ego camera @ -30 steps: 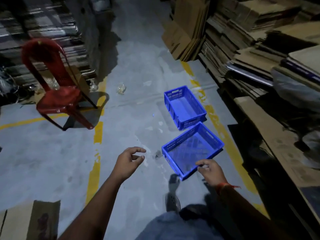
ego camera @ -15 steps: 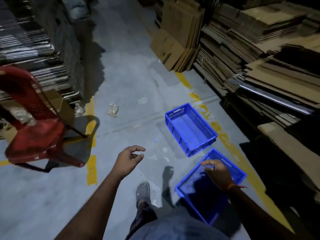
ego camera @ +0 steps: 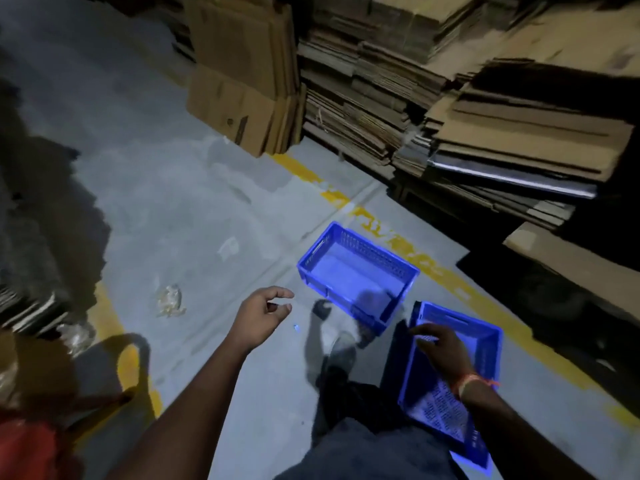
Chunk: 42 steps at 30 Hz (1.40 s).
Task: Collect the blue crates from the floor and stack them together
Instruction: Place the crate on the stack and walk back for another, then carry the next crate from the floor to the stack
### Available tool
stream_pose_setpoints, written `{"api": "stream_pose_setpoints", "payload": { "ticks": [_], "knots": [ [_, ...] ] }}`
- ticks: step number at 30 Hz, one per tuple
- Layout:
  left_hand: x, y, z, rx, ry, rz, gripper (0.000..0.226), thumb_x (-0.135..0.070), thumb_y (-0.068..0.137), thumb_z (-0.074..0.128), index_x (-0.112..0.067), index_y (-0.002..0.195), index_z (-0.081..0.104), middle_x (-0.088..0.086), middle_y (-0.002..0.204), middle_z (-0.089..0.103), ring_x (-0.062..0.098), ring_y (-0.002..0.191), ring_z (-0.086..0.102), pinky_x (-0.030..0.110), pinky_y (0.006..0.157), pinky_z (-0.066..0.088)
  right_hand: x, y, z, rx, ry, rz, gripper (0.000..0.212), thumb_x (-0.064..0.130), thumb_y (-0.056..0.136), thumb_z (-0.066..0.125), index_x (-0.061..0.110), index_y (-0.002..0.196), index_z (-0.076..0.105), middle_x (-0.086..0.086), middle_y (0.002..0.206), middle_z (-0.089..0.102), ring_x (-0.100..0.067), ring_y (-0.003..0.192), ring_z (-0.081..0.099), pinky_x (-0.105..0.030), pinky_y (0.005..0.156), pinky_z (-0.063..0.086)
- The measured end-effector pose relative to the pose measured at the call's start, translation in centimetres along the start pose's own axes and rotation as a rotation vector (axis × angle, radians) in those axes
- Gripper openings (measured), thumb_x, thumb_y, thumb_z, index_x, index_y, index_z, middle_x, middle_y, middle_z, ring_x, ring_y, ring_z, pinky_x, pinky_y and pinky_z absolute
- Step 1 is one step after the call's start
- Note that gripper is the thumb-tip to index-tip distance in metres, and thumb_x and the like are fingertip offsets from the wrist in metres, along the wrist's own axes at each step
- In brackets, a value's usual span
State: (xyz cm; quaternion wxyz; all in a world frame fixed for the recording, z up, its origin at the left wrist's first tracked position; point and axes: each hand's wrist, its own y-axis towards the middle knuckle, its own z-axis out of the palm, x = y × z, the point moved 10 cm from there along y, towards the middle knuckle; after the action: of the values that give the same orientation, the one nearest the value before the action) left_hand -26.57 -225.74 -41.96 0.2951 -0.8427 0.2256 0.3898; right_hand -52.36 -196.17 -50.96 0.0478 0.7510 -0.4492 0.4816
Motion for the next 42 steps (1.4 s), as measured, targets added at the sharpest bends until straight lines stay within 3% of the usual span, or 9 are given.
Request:
{"api": "stream_pose_setpoints", "payload": {
  "ticks": [4,10,14,19,24,31,35,40,42],
  "knots": [
    [0.1,9.6,0.5,0.069,0.031,0.004,0.018,-0.015,0.088,0.070,-0.029,0.100,0.074,-0.017,0.083,0.064,-0.001,0.063,0.058,0.008,0.062,0.043,0.3,5.4,1.3,-0.041,0.119,0.086,0.037,-0.008,0.081,0.063,0.028,0.079,0.072,0.020,0.057,0.064,0.005,0.053,0.056,-0.014,0.056,0.042],
    [2.0,23.1,2.2,0.152,0.141,-0.005,0.020,-0.014,0.086,0.073,-0.026,0.102,0.075,-0.009,0.114,0.065,0.003,0.092,0.068,0.024,0.083,0.053,-1.4,14.1,4.3,-0.063,0.114,0.284,0.022,0.001,0.086,0.064,0.017,0.096,0.076,0.007,0.094,0.067,-0.018,0.086,0.062,-0.035,0.083,0.049],
    [3.5,31.5,5.3,0.197,0.204,0.047,0.026,-0.012,0.082,0.077,-0.028,0.102,0.075,-0.017,0.109,0.060,0.007,0.099,0.062,0.023,0.081,0.051,-2.9,20.2,5.8,-0.112,0.155,0.385,0.023,0.002,0.083,0.065,0.021,0.094,0.074,-0.004,0.098,0.068,-0.026,0.084,0.066,-0.032,0.073,0.046],
    [8.0,41.5,12.0,0.255,0.284,0.140,0.026,-0.011,0.078,0.080,-0.021,0.102,0.075,-0.023,0.105,0.056,0.023,0.106,0.059,0.040,0.088,0.053,-7.7,27.9,7.9,-0.215,0.175,0.459,0.025,0.004,0.085,0.064,0.025,0.097,0.070,-0.004,0.102,0.064,-0.001,0.073,0.057,-0.019,0.061,0.042],
    [16.3,52.6,20.2,0.270,0.386,0.099,0.030,-0.006,0.076,0.082,-0.020,0.102,0.075,0.013,0.123,0.058,0.020,0.111,0.054,0.015,0.095,0.037,-17.7,35.2,11.9,-0.280,0.107,0.517,0.025,0.010,0.083,0.068,0.024,0.104,0.071,-0.006,0.101,0.061,-0.001,0.075,0.057,-0.009,0.061,0.038],
    [26.3,62.2,26.6,0.237,0.581,0.050,0.035,-0.026,0.076,0.084,-0.022,0.110,0.074,0.020,0.153,0.031,0.043,0.138,0.036,0.048,0.112,0.036,-30.3,40.2,16.6,-0.385,0.069,0.626,0.042,0.018,0.074,0.078,0.029,0.113,0.068,-0.010,0.126,0.046,-0.025,0.110,0.054,-0.040,0.103,0.045],
    [30.7,65.8,28.8,0.267,0.580,0.034,0.029,-0.020,0.077,0.083,-0.023,0.105,0.075,0.021,0.152,0.034,0.043,0.128,0.049,0.046,0.104,0.045,-34.0,42.1,19.0,-0.353,0.154,0.664,0.042,0.014,0.076,0.080,0.026,0.114,0.068,-0.005,0.133,0.040,-0.018,0.114,0.047,-0.035,0.108,0.038],
    [31.0,67.7,31.2,0.399,0.451,0.192,0.024,-0.005,0.080,0.079,-0.023,0.096,0.077,0.017,0.101,0.073,0.028,0.080,0.070,0.031,0.065,0.054,-36.5,44.2,20.8,-0.357,0.414,0.600,0.037,-0.002,0.077,0.075,0.025,0.103,0.071,-0.006,0.109,0.070,-0.009,0.092,0.066,-0.017,0.078,0.055],
    [31.0,68.1,31.0,0.441,0.435,0.199,0.024,-0.010,0.084,0.077,-0.028,0.098,0.076,0.016,0.088,0.073,0.029,0.074,0.068,0.035,0.061,0.055,-36.9,44.4,20.9,-0.351,0.463,0.563,0.037,-0.002,0.077,0.076,0.025,0.103,0.073,-0.004,0.112,0.072,-0.005,0.094,0.068,-0.026,0.085,0.057]
  ]
}}
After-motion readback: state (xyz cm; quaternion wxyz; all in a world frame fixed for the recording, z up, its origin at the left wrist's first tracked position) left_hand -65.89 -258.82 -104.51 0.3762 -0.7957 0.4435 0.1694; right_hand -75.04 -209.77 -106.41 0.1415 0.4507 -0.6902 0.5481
